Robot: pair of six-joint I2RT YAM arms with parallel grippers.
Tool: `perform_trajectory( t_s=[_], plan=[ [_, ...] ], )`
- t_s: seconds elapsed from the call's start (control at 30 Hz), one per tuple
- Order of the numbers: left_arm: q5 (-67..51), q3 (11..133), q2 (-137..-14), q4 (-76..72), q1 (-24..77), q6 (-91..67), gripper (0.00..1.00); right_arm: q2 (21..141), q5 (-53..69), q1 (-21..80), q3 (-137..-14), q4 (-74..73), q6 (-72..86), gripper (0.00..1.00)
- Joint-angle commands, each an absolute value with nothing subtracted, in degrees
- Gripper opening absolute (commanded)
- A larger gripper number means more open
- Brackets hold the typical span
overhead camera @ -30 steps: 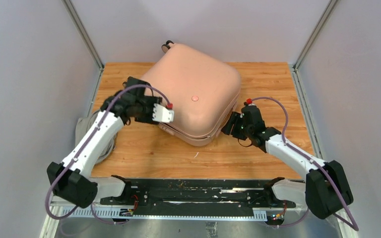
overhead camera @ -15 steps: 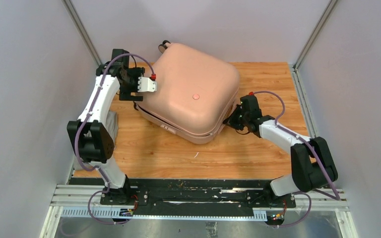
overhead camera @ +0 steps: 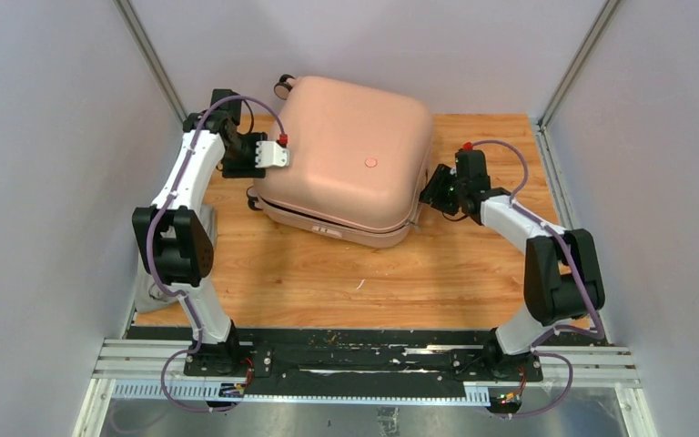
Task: Pack the luggage
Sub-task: Zip the luggage at the center of the board.
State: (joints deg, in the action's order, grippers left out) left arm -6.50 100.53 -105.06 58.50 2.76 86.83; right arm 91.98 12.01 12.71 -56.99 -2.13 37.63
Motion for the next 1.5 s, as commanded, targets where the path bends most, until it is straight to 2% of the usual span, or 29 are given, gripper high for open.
perform_trajectory(
  t_s=[0.0,0.07,0.13,0.17,0.37,0.6,0.8,1.0,1.33,1.47],
  plan=[
    [-5.8,100.89,-105.83,58.36,3.34,82.27,0.49,84.31,14.59,11.1,-53.84,-3.49,31.67,0.61],
    [-6.76,101.55,-105.23,58.35,3.34,78.77,0.29,80.62,14.79,10.15,-51.3,-3.65,30.52,0.67],
    [-8.13,102.06,-104.33,58.36,3.34,75.79,0.03,77.67,15.54,9.41,-49.17,-3.78,29.53,0.68],
    [-8.85,102.12,-103.72,58.36,3.36,74.28,0.0,76.55,16.55,9.23,-48.32,-3.61,29.2,0.68],
    [-11.71,100.21,-100.16,58.31,3.39,70.31,0.0,71.24,26.7,9.14,-40.25,3.59,21.68,0.66],
    [-12.38,102.82,-100.93,58.29,3.05,65.49,0.0,71.0,28.8,9.18,-37.09,8.57,19.17,0.64],
    [-12.21,102.98,-101.23,58.35,3.05,64.16,0.0,74.79,35.6,9.13,-37.04,16.98,17.67,0.62],
    [-12.07,102.05,-100.53,58.36,2.9,65.42,0.0,81.15,38.62,9.03,-40.5,18.48,12.88,0.61],
    [-12.7,99.17,-98.65,58.36,2.88,70.63,0.0,90.62,52.28,6.58,-43.37,24.24,10.1,0.57],
    [-13.07,99.05,-98.26,58.36,2.61,72.01,0.0,93.79,59.32,5.13,-42.98,31.26,12.54,0.57]
  ],
)
